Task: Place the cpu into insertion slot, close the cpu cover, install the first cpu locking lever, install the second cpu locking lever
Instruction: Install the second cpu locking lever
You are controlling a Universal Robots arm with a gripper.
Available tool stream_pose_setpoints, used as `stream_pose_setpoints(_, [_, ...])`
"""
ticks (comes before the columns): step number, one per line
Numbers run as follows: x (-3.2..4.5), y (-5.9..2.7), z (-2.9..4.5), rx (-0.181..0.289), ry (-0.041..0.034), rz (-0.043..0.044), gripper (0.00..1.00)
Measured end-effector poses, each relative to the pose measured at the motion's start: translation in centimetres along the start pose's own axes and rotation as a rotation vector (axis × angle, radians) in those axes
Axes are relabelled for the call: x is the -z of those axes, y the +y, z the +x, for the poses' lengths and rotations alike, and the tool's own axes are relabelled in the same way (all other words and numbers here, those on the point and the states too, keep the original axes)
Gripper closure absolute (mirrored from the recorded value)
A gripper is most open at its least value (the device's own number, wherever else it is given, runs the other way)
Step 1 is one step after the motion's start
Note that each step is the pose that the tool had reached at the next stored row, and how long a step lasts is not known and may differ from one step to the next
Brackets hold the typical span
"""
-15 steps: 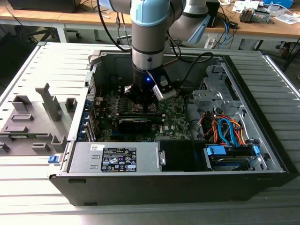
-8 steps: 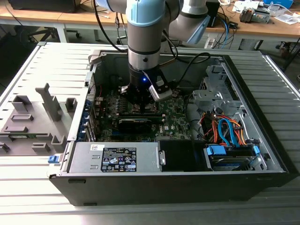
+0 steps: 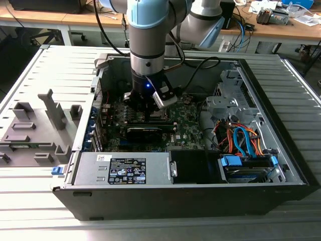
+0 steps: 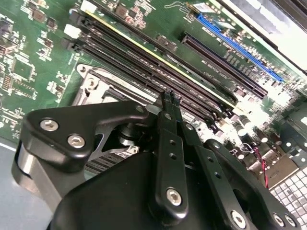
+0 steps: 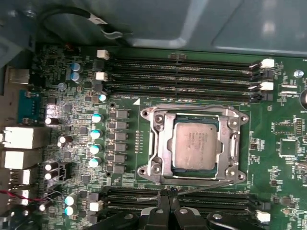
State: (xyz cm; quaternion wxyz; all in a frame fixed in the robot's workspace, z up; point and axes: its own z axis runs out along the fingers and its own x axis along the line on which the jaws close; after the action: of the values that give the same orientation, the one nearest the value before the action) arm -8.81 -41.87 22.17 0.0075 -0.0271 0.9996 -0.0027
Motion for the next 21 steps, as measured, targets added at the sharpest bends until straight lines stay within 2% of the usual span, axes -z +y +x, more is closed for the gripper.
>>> stream_pose_setpoints(6, [-0.11, -0.05, 0.89, 0.000, 0.0001, 0.0000, 0.89])
stream_pose_setpoints(21, [-0.27, 0.00, 2.04, 0.002, 0.0000, 0.0000, 0.89])
